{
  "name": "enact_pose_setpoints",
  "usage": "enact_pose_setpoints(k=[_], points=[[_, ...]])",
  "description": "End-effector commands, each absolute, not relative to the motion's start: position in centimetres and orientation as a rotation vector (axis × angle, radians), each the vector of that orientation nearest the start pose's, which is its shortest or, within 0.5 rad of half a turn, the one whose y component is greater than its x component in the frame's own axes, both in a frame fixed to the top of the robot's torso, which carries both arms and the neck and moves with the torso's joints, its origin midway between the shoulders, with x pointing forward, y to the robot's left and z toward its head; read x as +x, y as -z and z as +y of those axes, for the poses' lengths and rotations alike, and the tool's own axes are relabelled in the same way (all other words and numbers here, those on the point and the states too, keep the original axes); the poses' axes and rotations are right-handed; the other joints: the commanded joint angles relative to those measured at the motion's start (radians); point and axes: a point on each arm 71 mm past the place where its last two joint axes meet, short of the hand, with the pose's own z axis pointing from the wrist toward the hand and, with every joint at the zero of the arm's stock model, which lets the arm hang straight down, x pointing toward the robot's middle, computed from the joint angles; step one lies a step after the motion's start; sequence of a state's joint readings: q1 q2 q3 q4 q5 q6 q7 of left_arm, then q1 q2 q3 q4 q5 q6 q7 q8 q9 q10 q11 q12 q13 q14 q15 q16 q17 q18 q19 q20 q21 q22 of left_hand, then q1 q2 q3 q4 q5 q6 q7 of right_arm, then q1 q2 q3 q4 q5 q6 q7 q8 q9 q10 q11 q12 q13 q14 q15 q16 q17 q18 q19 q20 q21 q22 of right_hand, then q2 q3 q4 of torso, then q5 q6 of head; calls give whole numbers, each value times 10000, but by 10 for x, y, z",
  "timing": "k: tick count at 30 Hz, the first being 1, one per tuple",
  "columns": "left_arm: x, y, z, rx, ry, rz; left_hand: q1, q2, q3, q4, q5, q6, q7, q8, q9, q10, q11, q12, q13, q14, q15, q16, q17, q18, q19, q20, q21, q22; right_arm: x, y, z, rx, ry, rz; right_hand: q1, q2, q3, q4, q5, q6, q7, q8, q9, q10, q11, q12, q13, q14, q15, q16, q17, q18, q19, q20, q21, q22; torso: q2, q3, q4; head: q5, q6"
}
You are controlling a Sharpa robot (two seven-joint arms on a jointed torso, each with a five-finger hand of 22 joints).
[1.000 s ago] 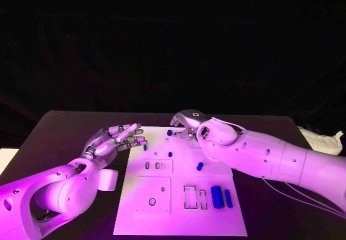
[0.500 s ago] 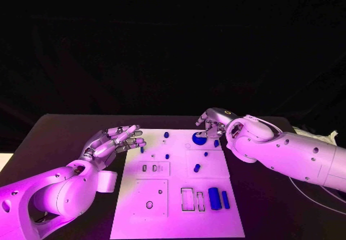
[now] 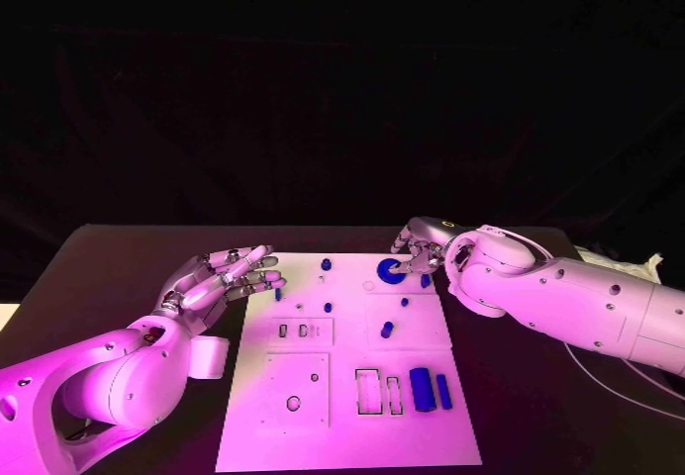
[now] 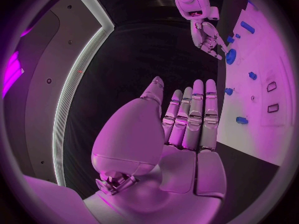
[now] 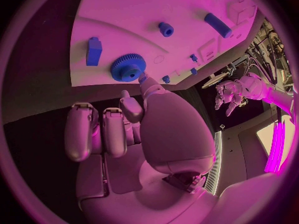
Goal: Assemble the parts on the task board
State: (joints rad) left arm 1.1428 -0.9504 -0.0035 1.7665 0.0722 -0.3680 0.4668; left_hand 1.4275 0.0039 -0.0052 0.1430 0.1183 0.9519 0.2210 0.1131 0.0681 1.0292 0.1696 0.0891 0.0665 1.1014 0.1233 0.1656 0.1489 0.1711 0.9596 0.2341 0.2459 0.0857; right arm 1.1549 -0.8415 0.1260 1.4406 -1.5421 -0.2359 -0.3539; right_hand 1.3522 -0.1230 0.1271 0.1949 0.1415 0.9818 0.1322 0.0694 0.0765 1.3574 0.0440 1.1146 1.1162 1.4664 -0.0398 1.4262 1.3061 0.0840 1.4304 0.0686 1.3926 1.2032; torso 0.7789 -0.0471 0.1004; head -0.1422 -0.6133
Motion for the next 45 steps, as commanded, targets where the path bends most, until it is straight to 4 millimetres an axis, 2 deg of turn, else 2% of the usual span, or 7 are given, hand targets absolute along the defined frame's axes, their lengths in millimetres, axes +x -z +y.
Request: enact_pose_setpoints(k=[1, 7, 18, 31, 37, 41, 45], points=[[439, 166, 194, -11874, 16885, 13501, 2, 73, 19, -65, 61, 30, 58, -57, -8, 27, 46, -50, -2, 49, 14, -64, 17, 126, 40, 0, -52, -8, 519, 165, -241, 352, -3095, 17170, 120, -4, 1, 48, 61, 16, 38, 67, 12, 54, 11, 102, 119, 627, 64, 40, 95, -143, 90, -3, 49, 40, -4, -8, 28, -15, -41], [439, 166, 194, -11875, 16887, 13500, 2, 73, 19, -65, 61, 30, 58, -57, -8, 27, 46, -50, -2, 49, 14, -64, 17, 126, 40, 0, -52, -8, 521, 168, -240, 294, -3005, 17365, 143, 23, -31, 80, 78, 42, 37, 82, 18, 54, 15, 211, 277, 641, 71, 121, 227, -159, 114, 5, 103, 132, -3, -14, 42, -9, -73], [439, 167, 194, -11881, 16882, 13508, 2, 73, 19, -65, 61, 30, 58, -57, -8, 27, 46, -50, -2, 49, 14, -64, 17, 126, 40, 0, -52, -8, 522, 172, -241, 311, -2796, 17750, 138, 56, -76, 120, 111, 95, 31, 111, 28, 108, 14, 401, 513, 669, 73, 241, 427, -183, 158, 9, 185, 280, 0, -12, 16, 1, -144], [439, 167, 194, -11887, 16882, 13517, 7, 87, 20, -75, 62, 29, 58, -65, -7, 27, 46, -59, -1, 56, 13, -71, 26, 127, 49, -1, -59, -14, 522, 174, -237, 177, -2832, 17845, 146, 130, -87, 148, 169, 202, 14, 166, 50, 171, 2, 573, 721, 668, 69, 268, 464, -190, 166, 9, 218, 330, 1, -13, 27, -11, -158], [439, 167, 194, -11889, 16885, 13525, 7, 87, 20, -75, 62, 29, 58, -65, -7, 27, 46, -59, -1, 56, 13, -71, 26, 127, 49, -1, -59, -14, 522, 176, -235, 6, -2648, 17682, 184, 372, -23, 171, 250, 531, -58, 323, 114, 274, -59, 789, 989, 675, 27, 324, 557, -203, 189, -17, 278, 426, 1, -20, 36, -17, -170], [439, 167, 194, -11893, 16879, 13526, 7, 87, 20, -75, 62, 29, 58, -65, -7, 27, 46, -59, -1, 56, 13, -71, 26, 127, 49, -1, -59, -14, 521, 174, -232, -316, -2451, 17130, 594, 677, 297, -69, 66, 1052, -229, 563, 224, 359, -205, 924, 1167, 687, -84, 376, 649, -220, 228, -93, 343, 545, -2, -22, 36, -9, -179], [439, 167, 194, -11888, 16900, 13531, 7, 87, 20, -75, 62, 29, 58, -65, -7, 27, 46, -59, -1, 56, 13, -71, 26, 127, 49, -1, -59, -14, 517, 169, -225, -562, -2623, 16319, 818, 806, 540, -245, 47, 1246, -316, 624, 264, 402, -285, 963, 1245, 691, -154, 399, 692, -237, 257, -164, 388, 633, -3, -24, 37, -6, -166]])
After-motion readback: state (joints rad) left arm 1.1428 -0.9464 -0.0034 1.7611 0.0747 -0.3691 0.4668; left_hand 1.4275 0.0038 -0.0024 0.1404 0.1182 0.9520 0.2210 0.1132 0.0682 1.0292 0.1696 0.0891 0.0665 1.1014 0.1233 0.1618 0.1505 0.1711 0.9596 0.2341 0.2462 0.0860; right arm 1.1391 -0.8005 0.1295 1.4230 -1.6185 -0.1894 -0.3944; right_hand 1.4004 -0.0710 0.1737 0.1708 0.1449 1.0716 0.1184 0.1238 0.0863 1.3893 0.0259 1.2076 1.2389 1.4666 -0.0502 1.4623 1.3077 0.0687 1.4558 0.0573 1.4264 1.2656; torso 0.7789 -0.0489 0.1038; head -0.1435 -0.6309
